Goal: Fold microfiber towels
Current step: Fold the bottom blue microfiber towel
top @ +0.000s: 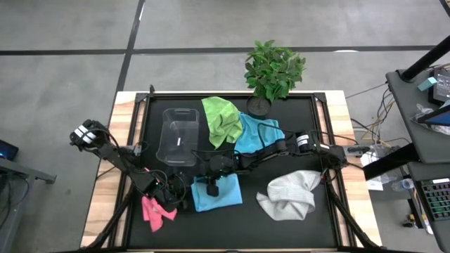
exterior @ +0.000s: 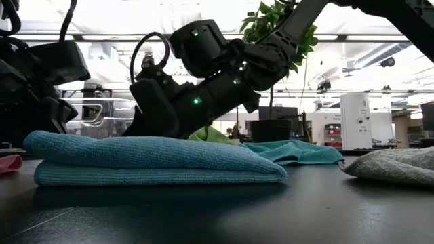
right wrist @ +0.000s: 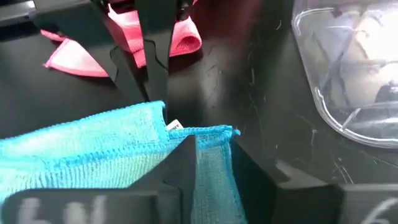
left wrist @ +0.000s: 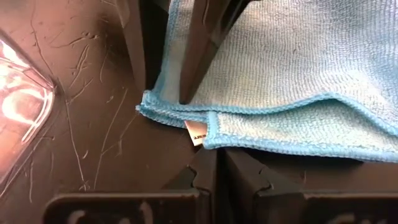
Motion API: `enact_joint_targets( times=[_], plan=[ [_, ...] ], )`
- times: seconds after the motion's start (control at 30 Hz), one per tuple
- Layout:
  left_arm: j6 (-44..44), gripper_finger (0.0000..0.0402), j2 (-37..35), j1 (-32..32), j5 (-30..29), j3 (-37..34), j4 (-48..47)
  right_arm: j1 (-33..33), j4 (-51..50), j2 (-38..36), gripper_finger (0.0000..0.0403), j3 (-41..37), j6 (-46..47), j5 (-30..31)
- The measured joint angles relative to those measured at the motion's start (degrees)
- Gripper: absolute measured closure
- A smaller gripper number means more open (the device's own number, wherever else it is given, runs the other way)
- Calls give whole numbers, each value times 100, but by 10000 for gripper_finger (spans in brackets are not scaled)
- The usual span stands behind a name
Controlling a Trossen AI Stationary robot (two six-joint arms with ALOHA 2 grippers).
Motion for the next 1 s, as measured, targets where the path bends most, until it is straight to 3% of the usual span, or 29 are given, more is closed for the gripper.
enact_joint_targets(
  times=[0.17, 0.7, 1.0],
  plan=[
    [-4, 391, 0, 0, -5, -34, 0, 8, 0, -10, 388, 0, -295, -6],
    [-264, 391, -9, -4, -204, -349, 450, 192, 7, -387, 394, 2, -686, 59],
    [-286, 391, -4, -2, -289, -382, 455, 179, 564, -343, 394, 2, -579, 74]
  ],
)
